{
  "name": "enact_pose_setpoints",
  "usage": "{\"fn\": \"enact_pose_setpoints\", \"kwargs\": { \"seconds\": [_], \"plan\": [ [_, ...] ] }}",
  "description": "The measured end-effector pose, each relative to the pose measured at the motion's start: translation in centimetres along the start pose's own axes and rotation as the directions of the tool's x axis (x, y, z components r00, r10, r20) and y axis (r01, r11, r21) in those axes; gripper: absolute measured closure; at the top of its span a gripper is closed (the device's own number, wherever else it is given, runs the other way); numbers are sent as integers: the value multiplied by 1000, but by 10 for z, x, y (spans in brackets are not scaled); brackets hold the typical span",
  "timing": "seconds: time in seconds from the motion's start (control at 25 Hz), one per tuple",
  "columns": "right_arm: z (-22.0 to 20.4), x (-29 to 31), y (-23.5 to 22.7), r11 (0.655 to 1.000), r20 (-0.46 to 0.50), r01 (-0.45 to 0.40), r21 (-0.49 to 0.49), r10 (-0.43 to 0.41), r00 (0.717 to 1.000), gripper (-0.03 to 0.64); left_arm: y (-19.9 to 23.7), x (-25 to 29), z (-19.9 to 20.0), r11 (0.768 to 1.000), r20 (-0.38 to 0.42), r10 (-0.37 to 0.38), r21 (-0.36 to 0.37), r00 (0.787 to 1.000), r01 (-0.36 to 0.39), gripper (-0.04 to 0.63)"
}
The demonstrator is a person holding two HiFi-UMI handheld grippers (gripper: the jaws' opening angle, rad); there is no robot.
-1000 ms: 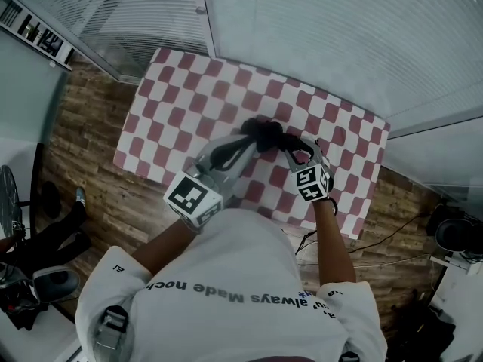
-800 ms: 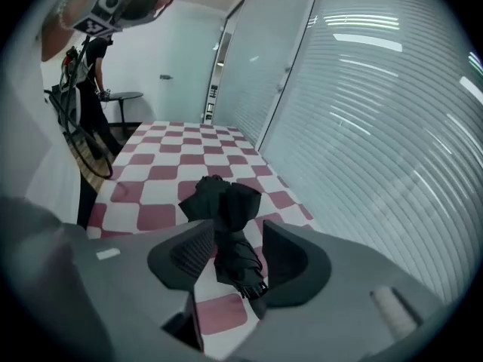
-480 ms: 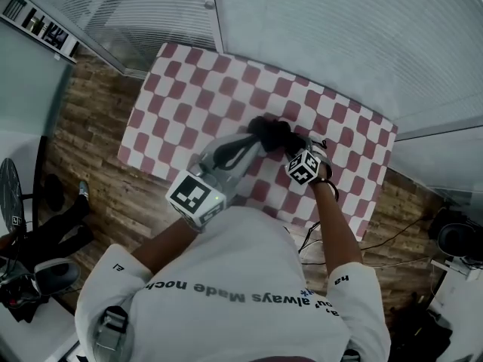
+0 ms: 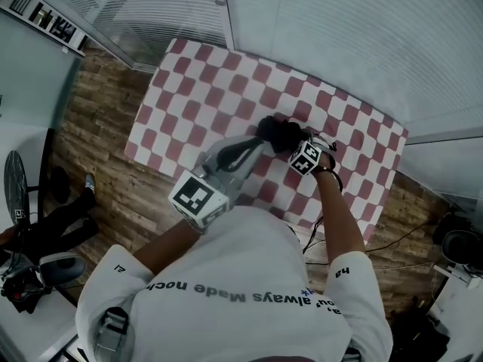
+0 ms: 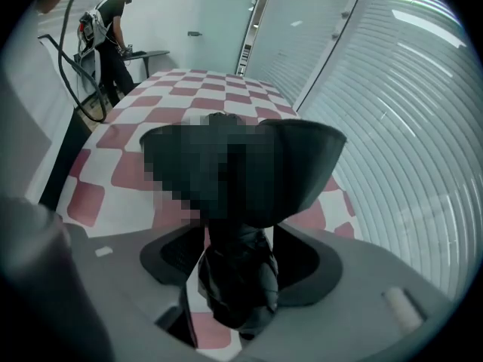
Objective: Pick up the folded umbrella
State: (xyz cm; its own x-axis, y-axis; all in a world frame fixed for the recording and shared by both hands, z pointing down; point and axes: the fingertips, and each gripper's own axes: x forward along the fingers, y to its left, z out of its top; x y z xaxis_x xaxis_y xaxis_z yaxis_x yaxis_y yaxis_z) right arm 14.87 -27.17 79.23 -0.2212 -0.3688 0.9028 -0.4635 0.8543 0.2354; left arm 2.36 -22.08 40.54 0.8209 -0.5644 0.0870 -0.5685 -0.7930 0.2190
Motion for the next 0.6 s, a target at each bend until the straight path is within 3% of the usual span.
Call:
{"fn": "enact_pose_setpoints", "kwargs": {
  "seconds": [0.12, 0.32, 0.6],
  "plan": [
    [0, 12, 2, 998, -31, -59, -27, 59, 998, 333, 4, -1, -2, 1000, -8, 6, -4, 1000, -6, 571],
    [-1, 23, 1, 991, -74, -95, -92, 88, 993, 344, 11, -2, -5, 1000, -15, 21, -12, 1000, -21, 571],
    [-1, 26, 0, 989, -91, -124, -85, 116, 989, 351, 16, -4, -7, 999, -19, 36, -18, 999, -36, 571]
  ]
}}
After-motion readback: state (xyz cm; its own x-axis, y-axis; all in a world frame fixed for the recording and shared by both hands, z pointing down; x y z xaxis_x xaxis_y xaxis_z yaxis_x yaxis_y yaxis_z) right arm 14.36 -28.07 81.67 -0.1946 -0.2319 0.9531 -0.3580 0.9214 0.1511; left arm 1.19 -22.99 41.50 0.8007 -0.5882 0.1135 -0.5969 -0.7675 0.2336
